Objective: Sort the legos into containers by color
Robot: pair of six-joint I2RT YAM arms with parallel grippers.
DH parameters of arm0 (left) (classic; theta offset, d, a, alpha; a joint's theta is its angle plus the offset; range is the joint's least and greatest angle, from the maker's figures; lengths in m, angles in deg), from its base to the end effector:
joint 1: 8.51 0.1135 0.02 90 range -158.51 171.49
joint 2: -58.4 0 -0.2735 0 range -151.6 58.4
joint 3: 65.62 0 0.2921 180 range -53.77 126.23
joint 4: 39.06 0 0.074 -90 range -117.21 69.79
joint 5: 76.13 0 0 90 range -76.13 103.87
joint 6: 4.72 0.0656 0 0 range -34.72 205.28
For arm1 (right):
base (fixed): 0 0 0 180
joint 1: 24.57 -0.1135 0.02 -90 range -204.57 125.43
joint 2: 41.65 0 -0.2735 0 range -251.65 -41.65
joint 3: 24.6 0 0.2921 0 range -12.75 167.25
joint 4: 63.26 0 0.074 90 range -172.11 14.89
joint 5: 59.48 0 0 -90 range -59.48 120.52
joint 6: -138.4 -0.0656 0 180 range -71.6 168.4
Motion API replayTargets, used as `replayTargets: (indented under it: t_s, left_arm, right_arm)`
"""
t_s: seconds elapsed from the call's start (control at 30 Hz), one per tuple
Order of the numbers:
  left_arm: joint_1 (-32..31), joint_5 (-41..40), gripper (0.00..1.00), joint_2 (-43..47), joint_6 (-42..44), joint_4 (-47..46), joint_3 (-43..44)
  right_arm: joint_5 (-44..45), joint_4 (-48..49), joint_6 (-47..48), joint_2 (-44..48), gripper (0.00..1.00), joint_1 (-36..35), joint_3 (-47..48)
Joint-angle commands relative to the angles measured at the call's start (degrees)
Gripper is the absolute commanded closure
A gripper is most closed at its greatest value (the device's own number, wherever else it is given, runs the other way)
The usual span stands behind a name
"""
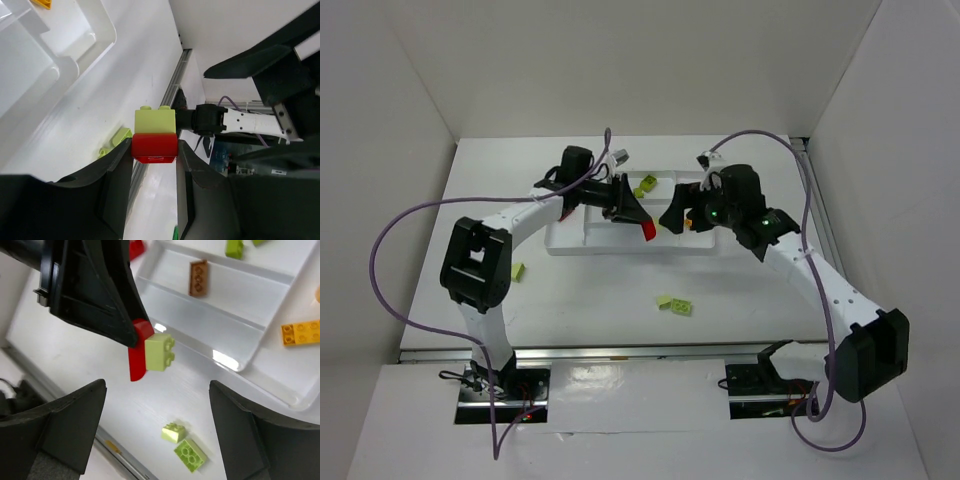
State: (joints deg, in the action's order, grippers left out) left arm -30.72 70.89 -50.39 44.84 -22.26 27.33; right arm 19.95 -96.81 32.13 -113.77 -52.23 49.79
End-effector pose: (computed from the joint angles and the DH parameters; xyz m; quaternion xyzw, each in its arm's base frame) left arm 0.4250 -0.2329 0.2335 0.1041 0.7975 -0.5770 0.1425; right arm 0.3011 0.1714 0.3135 -0.1311 0.8591 0.2571 0.4227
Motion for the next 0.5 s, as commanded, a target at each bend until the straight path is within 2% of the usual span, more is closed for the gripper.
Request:
replayTargets:
  t_s: [0.0,0.07,0.1,0.13,0.23,0.27,0.33,0.47]
  left_arm:
    - [2.1,7.9,1.0,5.5,3.3,-1.9,-2.1]
    - [3.7,12.3,1.0,6.7,3.3,-3.9,-2.6]
    - [3.7,13.4,1.0,6.8,3.3,-4.9,-3.2]
    - [3.7,14.2,1.0,6.8,3.9,-4.9,-3.2]
    - [4.2,17.1,1.0,7.4,1.4,-8.9,-4.9]
    - [4.2,18.1,1.0,7.9,0.1,-12.9,-5.5]
    - [4.2,18.7,1.0,8.6,-1.6,-15.7,-6.1]
    - [3.7,18.7,1.0,9.1,1.1,-12.6,-5.1]
  right_arm:
    - [-19.8,4.4,-2.4,2.8,0.1,7.1,0.0]
    - [-31.8,14.5,-8.7,3.5,0.13,10.7,-5.6]
    - [-34.8,22.4,-10.9,4.1,0.15,11.4,-7.4]
    - [-36.8,25.8,-14.1,4.1,0.17,11.4,-8.9]
    - [-38.6,30.9,-16.2,3.0,0.17,12.1,-10.7]
    - [-39.6,31.6,-16.9,2.2,0.17,12.1,-10.7]
    - [-42.2,35.9,-18.7,0.0,0.12,12.1,-10.7]
    - [-42.9,35.1,-17.5,-2.7,0.07,9.4,-9.3]
